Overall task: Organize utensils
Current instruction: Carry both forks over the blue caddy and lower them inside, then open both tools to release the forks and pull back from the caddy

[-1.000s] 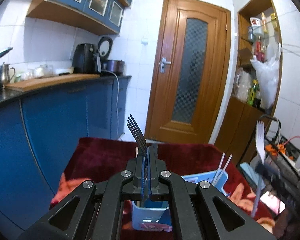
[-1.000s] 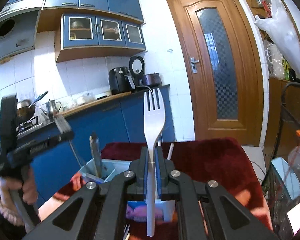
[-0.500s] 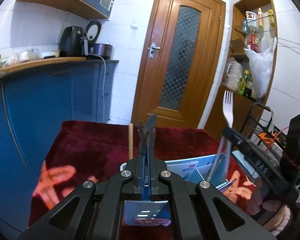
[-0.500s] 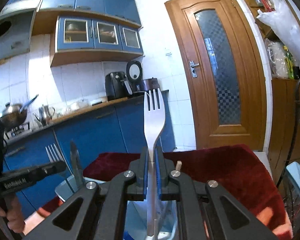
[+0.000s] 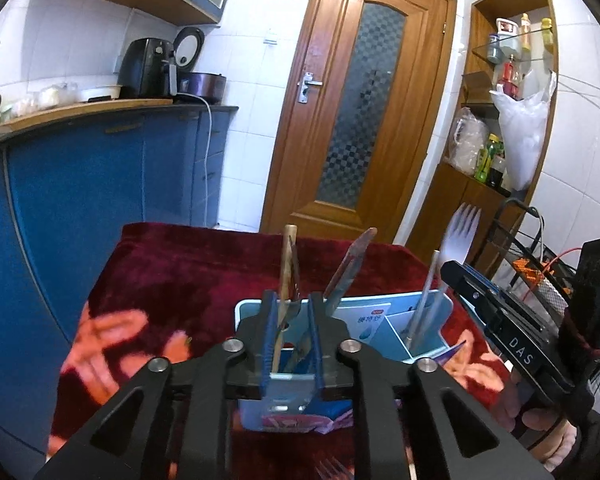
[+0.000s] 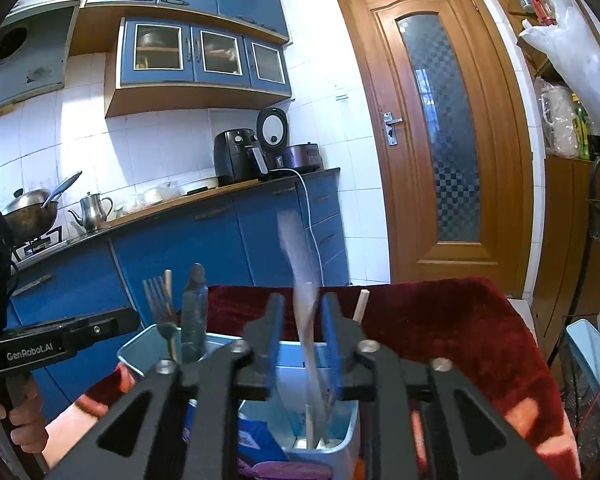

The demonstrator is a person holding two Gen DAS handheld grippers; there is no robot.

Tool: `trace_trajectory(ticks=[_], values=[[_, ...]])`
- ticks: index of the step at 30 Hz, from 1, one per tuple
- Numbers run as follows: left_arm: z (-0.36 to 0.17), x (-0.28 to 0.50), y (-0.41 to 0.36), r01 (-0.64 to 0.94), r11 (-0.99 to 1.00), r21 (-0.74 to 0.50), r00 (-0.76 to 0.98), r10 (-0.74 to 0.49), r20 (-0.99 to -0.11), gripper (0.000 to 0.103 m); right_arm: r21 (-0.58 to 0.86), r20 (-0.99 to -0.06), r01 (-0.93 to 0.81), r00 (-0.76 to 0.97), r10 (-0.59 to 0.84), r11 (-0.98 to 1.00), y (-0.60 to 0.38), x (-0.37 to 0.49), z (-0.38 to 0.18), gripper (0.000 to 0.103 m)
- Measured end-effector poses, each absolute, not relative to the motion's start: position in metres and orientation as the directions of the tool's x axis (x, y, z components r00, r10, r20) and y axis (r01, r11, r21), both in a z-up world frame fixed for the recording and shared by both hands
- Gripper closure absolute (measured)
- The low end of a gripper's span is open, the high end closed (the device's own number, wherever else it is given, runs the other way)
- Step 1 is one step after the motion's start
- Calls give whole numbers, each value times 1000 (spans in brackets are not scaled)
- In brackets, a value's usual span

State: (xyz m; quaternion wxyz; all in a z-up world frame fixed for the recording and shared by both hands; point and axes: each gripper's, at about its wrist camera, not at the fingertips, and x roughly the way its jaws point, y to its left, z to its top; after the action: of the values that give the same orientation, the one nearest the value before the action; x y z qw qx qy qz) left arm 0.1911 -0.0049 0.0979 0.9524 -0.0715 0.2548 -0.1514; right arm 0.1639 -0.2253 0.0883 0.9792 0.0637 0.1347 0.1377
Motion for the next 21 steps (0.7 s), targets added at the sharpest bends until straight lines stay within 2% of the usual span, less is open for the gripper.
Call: trace_trajectory(ticks=[2, 12, 21], values=[[100, 185, -6, 251, 945, -210, 826, -322, -462, 77, 158, -239, -251, 929, 284, 955, -225, 159, 92, 72], [107, 150, 0, 240, 944, -228, 815, -323, -481, 76, 140, -232, -251, 932, 279, 958, -221, 123, 113, 71], [107, 124, 10, 220, 944, -247, 799, -320, -509, 76, 163, -294, -233, 916, 273, 959, -217, 89, 121, 71]])
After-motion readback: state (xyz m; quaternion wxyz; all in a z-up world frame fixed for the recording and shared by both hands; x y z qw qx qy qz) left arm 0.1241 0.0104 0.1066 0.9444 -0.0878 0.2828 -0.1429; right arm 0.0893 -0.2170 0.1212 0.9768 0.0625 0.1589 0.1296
